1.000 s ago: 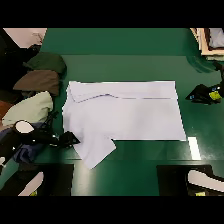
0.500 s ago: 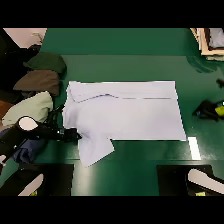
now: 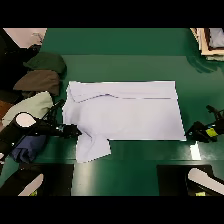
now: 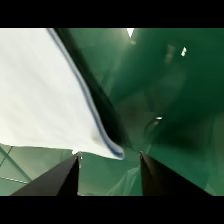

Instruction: Fold the shirts.

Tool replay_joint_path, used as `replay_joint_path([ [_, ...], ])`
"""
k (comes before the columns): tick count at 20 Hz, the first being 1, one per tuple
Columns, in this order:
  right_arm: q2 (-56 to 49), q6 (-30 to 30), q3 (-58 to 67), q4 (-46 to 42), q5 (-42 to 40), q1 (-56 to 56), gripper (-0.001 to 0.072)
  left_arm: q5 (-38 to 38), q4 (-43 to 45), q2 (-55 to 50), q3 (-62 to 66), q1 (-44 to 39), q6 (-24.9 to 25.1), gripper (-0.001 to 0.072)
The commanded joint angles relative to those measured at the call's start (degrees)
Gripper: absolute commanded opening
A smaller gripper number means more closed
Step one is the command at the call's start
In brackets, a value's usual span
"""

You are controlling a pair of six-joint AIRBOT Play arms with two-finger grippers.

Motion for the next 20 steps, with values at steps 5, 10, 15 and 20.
replay_joint_path([
  [5,0.1,-0.3,-1.5,0.5,-1.1,6.8,0.0225,-1.0,0.4,0.0,0.2,0.0,0.1,0.0026],
  [10,2.4,-0.3,-0.1,-4.0,4.8,6.2,0.0014,-11.5,8.2,0.4,2.3,0.0,-0.2,0.0024],
  [15,16.7,2.3,3.0,-13.0,12.0,1.8,0.0013,-24.2,6.7,6.8,6.5,0.0,-4.5,0.0024],
  [20,17.2,3.5,10.9,-3.9,10.0,1.3,0.0014,-16.0,6.8,9.5,18.4,0.0,-5.4,0.0025],
])
